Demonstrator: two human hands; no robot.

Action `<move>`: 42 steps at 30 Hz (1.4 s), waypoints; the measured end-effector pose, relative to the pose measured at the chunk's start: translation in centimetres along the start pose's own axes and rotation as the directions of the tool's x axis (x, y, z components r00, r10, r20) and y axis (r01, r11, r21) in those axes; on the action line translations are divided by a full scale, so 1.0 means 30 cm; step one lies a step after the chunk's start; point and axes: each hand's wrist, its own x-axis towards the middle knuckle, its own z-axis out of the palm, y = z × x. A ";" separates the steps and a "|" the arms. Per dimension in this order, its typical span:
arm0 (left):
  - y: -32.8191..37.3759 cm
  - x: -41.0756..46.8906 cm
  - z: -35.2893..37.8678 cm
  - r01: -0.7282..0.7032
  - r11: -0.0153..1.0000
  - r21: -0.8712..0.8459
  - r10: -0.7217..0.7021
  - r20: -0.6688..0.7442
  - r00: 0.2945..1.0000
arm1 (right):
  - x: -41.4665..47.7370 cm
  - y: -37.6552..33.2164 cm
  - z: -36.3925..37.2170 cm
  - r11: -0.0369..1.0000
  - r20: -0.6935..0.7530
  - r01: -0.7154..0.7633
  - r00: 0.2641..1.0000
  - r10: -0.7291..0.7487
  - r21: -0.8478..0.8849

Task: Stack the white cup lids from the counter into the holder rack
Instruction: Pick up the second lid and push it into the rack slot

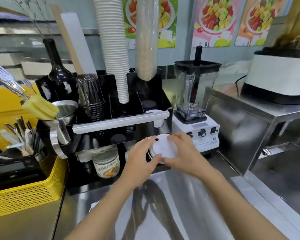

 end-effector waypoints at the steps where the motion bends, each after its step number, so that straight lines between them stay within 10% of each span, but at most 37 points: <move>1: 0.023 0.042 -0.028 -0.035 0.999 0.001 0.035 -0.026 0.999 | 0.035 -0.021 -0.036 1.000 -0.024 0.021 0.999 -0.022 -0.016; 13: 0.105 0.448 -0.222 -0.155 0.974 0.163 0.166 -0.053 0.985 | 0.410 -0.128 -0.283 0.980 -0.023 0.134 0.990 -0.139 -0.148; 42: -0.038 0.662 -0.138 -0.294 0.591 0.751 -0.066 0.408 0.911 | 0.760 -0.124 -0.173 0.798 0.579 0.188 0.782 0.230 -0.573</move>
